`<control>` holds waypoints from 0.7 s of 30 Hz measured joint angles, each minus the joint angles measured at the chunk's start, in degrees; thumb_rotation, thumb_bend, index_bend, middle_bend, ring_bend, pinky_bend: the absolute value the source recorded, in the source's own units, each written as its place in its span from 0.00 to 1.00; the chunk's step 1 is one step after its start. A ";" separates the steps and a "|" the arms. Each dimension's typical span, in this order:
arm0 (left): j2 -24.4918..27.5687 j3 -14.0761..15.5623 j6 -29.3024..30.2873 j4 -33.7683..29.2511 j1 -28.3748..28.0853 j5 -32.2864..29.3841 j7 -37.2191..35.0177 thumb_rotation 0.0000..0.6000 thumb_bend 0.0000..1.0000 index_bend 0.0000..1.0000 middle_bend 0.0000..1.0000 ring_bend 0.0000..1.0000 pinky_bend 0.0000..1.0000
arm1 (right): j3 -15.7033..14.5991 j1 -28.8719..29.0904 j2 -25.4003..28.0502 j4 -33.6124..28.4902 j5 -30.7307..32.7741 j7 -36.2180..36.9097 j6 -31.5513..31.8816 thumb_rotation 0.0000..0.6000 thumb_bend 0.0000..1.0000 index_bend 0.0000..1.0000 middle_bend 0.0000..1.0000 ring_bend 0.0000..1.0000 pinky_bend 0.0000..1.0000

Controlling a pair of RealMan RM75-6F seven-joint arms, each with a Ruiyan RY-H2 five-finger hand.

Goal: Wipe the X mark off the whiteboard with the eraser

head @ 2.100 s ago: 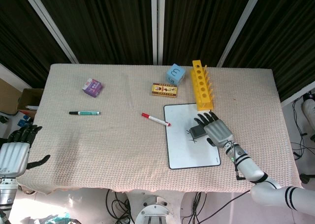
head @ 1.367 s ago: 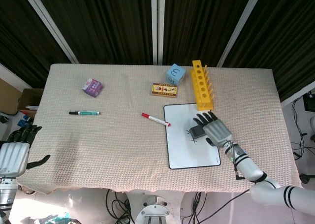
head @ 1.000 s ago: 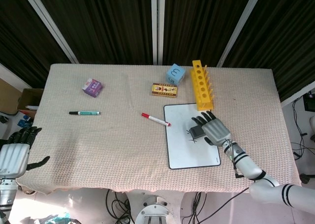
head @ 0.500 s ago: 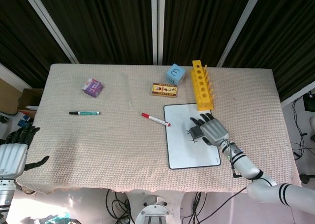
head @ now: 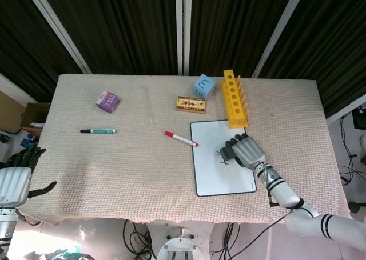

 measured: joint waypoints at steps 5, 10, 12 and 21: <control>-0.09 -0.03 -0.01 0.23 0.04 -0.08 -0.26 0.74 0.12 0.17 0.15 0.12 0.20 | -0.02 -0.44 -1.06 1.49 -1.38 0.31 1.25 1.00 0.35 0.45 0.44 0.36 0.44; -0.12 -0.05 0.00 0.41 0.08 -0.12 -0.46 0.75 0.12 0.17 0.15 0.12 0.20 | 0.04 -0.88 -1.62 2.37 -3.12 1.86 2.73 1.00 0.36 0.50 0.56 0.48 0.55; -0.13 -0.05 0.00 0.45 0.08 -0.11 -0.50 0.75 0.12 0.17 0.15 0.12 0.20 | 0.07 -1.00 -1.64 2.53 -3.73 2.65 3.07 1.00 0.37 0.53 0.57 0.50 0.57; -0.15 -0.06 0.20 0.74 0.22 -0.07 -0.98 0.75 0.12 0.17 0.15 0.12 0.20 | -0.74 -1.87 0.23 -0.21 -8.00 5.62 5.36 1.00 0.36 0.68 0.67 0.60 0.68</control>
